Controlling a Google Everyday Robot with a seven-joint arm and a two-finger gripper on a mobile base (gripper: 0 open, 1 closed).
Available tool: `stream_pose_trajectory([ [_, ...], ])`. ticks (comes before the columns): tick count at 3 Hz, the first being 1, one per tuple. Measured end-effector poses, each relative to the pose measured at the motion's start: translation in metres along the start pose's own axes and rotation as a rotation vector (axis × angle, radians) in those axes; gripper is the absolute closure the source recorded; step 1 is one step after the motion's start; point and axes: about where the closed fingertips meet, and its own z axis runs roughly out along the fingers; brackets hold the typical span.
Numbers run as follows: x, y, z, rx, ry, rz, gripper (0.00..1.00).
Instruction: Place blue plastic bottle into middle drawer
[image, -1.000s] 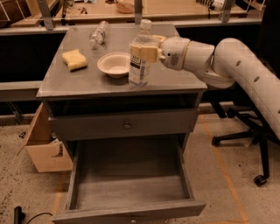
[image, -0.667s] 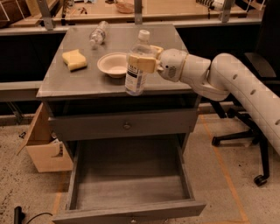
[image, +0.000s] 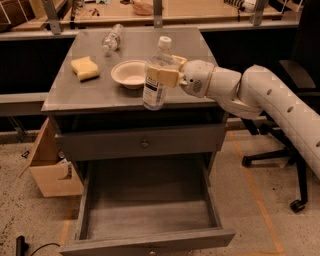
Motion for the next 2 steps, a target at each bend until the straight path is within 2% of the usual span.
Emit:
stream_pose_trajectory([
  [1,-0.003,0.000,0.000,0.000,0.000,0.000,1.00],
  [2,-0.009,0.031,-0.016,-0.073,-0.005,0.118,1.00],
])
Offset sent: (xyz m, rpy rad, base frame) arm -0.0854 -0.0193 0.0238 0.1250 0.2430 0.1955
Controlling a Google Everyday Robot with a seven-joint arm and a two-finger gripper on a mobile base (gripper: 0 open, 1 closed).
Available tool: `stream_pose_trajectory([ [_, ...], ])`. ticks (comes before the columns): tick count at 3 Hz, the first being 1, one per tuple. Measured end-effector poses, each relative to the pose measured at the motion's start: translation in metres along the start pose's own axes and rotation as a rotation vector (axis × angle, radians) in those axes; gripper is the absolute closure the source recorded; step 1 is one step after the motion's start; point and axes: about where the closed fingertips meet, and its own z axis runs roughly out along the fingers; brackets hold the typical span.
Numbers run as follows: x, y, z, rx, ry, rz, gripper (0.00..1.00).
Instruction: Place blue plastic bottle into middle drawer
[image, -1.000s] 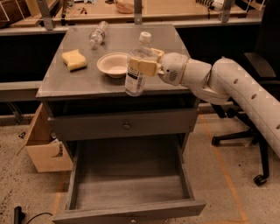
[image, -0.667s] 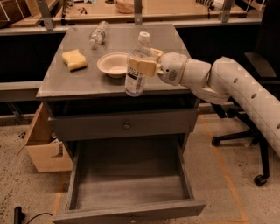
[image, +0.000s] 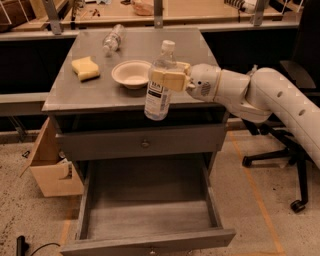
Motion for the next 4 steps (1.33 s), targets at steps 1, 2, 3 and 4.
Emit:
stream_pose_trajectory([
  [1,0.000,-0.001,0.005,0.001,0.002,-0.014,1.00],
  [2,-0.006,0.033,0.007,-0.040,-0.022,-0.041,1.00],
  [3,0.035,0.079,0.010,-0.130,0.013,-0.089,1.00],
  [4,0.090,0.098,0.016,-0.184,0.106,-0.150,1.00],
])
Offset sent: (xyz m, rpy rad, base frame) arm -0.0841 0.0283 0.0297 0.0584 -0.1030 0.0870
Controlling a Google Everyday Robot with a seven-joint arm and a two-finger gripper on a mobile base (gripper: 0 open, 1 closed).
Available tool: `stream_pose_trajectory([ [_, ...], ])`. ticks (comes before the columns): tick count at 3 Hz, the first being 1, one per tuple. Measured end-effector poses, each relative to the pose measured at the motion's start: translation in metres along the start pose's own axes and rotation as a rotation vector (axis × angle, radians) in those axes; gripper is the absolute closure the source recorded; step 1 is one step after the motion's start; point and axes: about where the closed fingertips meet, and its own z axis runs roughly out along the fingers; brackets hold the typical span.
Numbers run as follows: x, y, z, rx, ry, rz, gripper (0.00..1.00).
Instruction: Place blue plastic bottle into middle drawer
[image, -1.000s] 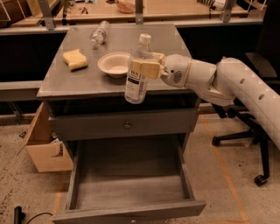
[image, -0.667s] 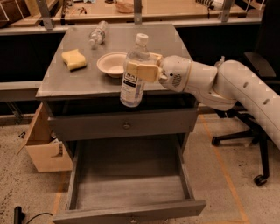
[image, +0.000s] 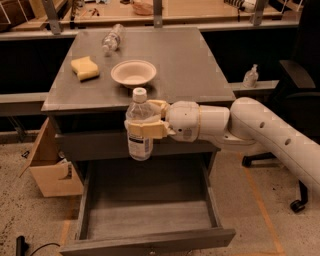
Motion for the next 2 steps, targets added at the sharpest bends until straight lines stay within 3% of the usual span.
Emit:
stream_pose_trajectory([
  [1,0.000,0.000,0.000,0.000,0.000,0.000,1.00],
  [2,0.021,0.000,0.006,-0.013,-0.001,0.010,1.00],
])
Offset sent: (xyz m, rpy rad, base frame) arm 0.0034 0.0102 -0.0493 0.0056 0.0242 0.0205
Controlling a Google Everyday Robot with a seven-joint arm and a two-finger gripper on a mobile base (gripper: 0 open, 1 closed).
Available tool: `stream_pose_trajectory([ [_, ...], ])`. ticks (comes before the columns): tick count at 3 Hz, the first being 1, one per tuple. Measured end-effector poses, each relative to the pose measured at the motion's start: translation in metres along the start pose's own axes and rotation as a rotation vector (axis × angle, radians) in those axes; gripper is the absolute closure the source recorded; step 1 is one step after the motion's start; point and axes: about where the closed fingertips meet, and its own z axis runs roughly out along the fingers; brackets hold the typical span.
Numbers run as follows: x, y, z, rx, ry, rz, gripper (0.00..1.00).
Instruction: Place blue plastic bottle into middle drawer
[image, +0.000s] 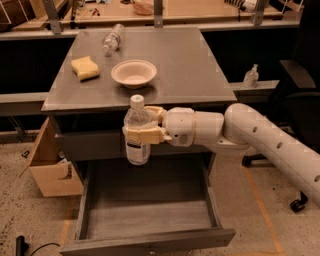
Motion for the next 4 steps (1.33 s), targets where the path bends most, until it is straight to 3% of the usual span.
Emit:
stream_pose_trajectory([
  [1,0.050,0.004,0.002,-0.020,-0.005,0.018,1.00],
  [2,0.108,0.007,0.005,-0.055,0.006,-0.017,1.00],
  [3,0.108,0.007,0.005,-0.055,0.006,-0.017,1.00],
  [4,0.139,0.010,0.000,-0.009,0.017,0.008,1.00],
])
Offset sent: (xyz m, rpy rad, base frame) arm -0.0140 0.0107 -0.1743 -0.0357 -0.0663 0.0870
